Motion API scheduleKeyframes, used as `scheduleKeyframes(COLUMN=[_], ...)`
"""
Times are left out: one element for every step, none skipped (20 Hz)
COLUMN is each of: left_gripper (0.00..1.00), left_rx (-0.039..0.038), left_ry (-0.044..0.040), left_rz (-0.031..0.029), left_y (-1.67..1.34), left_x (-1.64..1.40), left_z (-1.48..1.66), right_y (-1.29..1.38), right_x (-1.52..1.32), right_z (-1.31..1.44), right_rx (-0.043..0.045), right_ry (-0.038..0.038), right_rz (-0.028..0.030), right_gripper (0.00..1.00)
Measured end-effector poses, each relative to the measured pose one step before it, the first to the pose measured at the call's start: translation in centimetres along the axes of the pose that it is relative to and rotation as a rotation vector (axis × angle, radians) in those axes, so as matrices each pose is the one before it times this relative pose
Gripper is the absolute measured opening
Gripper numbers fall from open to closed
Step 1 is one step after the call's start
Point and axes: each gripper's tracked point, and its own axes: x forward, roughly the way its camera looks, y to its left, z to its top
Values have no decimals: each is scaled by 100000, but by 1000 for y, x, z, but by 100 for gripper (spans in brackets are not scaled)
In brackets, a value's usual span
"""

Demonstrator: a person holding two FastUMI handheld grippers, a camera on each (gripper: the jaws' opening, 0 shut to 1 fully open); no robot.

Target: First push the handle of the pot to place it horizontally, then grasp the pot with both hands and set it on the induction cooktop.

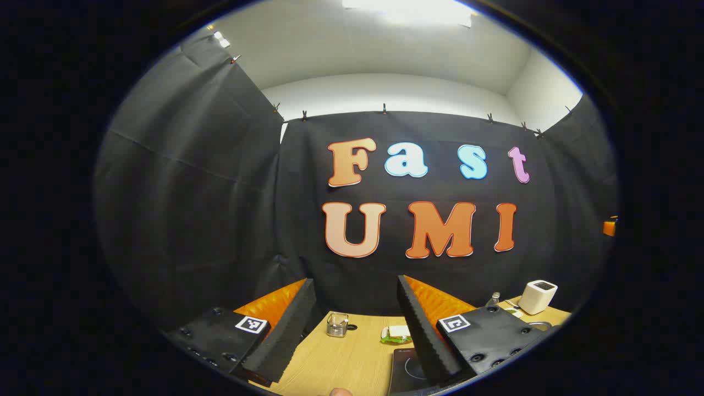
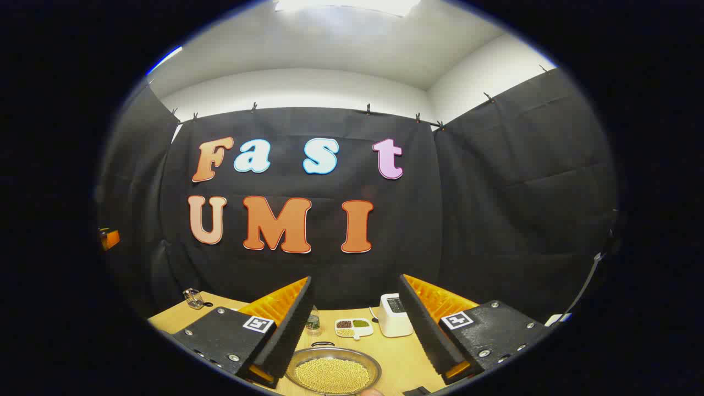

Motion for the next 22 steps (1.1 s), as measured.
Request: scheduleKeyframes(left_gripper=[99,99,99,99,99,99,98,98,98,98,99,98,98,98,99,99,99,99,99,98,98,98], left_rx=[836,49,-15,191,259,276,447,573,539,379,211,213,282,230,145,60,-3,-220,-297,-223,-99,83], left_ry=[949,698,410,146,-590,-860,-924,-742,-822,-844,-818,-869,-926,-588,-435,-417,-120,-10,57,-58,-226,-207], left_rz=[-149,-549,-200,310,637,758,492,212,109,127,-91,-109,-179,-288,-353,-366,71,288,272,196,122,159], left_y=[-12,-204,-64,36,155,147,85,9,-54,-52,-53,-47,-98,-91,-59,-32,-6,57,93,62,-5,-47], left_x=[25,18,-65,7,119,17,52,-98,-178,-137,-110,-179,-117,-40,-89,47,34,49,37,-46,21,21], left_z=[-144,-60,-1,38,274,364,156,221,191,238,200,293,288,218,149,166,-7,5,-160,-18,3,112], right_y=[-64,-220,-263,-387,-276,-183,-159,24,102,125,167,252,316,235,222,306,351,227,94,124,138,141], right_x=[-203,-206,-177,-67,30,33,61,20,-11,138,29,68,63,7,0,36,63,104,117,180,167,202], right_z=[27,-95,-66,-40,-55,-66,-57,-210,-136,-182,-69,-77,-166,-166,-206,-224,-341,-284,-445,-437,-460,-531], right_rx=[-55,203,306,321,347,564,518,413,92,107,112,-18,-87,-100,-94,-49,51,47,27,-138,-131,47], right_ry=[110,212,323,267,336,366,488,605,590,516,342,145,155,417,576,696,616,774,897,897,981,1134], right_rz=[-51,-506,-534,-401,-535,-514,-170,192,603,596,595,683,690,738,992,1079,1009,770,539,403,578,326], right_gripper=[95,95,95,95,95,95,95,95,95,95,95,95,95,95,95,95,95,95,95,95,95,94])
